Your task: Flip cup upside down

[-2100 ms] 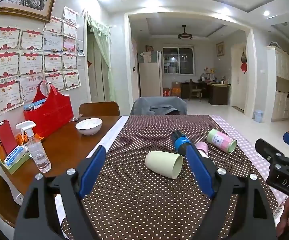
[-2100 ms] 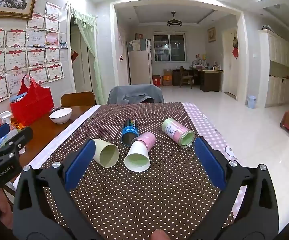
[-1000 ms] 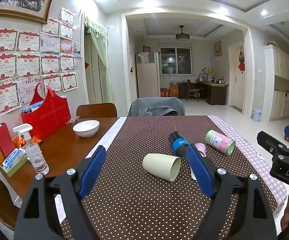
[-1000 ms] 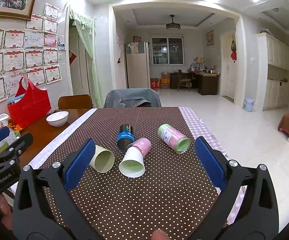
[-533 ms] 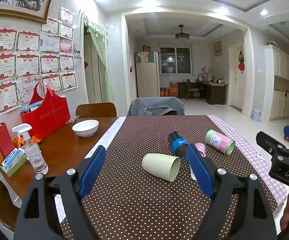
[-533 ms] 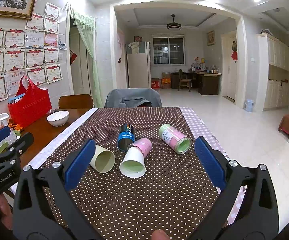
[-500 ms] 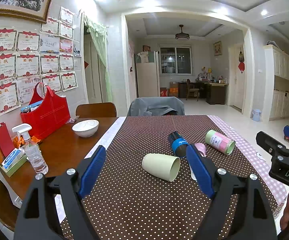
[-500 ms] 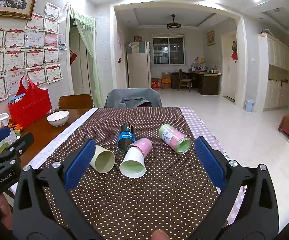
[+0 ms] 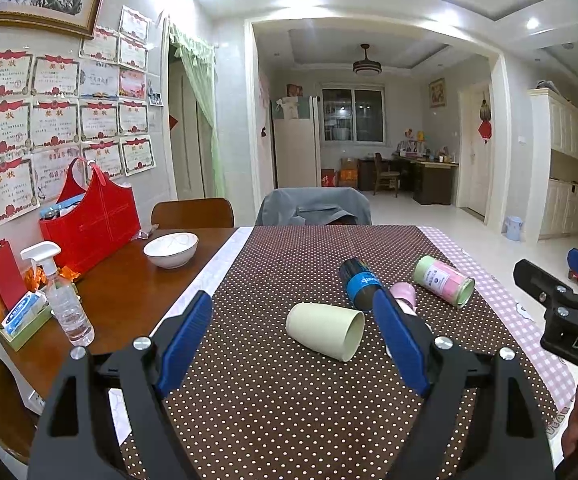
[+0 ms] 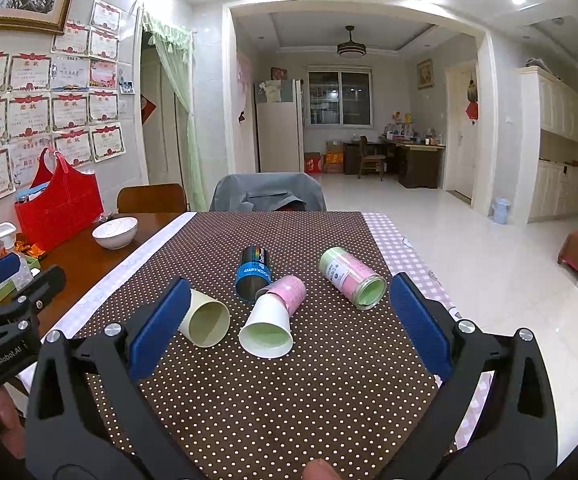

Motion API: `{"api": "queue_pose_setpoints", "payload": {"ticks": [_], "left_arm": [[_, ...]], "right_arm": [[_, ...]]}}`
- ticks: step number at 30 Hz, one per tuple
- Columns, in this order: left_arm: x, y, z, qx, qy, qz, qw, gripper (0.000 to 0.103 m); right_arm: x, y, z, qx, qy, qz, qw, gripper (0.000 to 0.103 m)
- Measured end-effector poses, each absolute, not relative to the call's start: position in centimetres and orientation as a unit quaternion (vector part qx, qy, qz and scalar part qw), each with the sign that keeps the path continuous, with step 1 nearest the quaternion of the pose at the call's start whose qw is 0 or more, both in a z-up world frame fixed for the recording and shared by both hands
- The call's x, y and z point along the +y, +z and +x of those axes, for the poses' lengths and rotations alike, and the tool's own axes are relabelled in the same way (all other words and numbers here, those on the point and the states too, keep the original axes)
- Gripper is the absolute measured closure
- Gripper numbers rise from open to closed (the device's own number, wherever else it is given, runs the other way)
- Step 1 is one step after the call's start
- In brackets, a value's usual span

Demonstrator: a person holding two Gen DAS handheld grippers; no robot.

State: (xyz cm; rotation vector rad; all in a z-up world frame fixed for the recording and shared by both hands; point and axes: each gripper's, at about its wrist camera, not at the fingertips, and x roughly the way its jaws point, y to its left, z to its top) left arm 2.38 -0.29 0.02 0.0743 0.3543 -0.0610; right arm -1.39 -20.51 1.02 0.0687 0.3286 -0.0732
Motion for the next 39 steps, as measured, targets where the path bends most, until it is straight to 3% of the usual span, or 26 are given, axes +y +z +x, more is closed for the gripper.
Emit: {"api": "queue_pose_setpoints", "payload": {"ticks": [20,39], "left_arm": [[-1.4,-1.5,10.5,0.252,-0.061,0.055,0.964,0.022],[-8.3,-9.3,30.4,0.485,-0.11,0.029,0.867,0.022]], "right_arm": [[-22.6,-0.7,5.7,0.224,-0.035,0.033,0.973,0.006],[-28.4,-5.6,19.0,0.343,-0.035,0.054,0.937,0.006]]}}
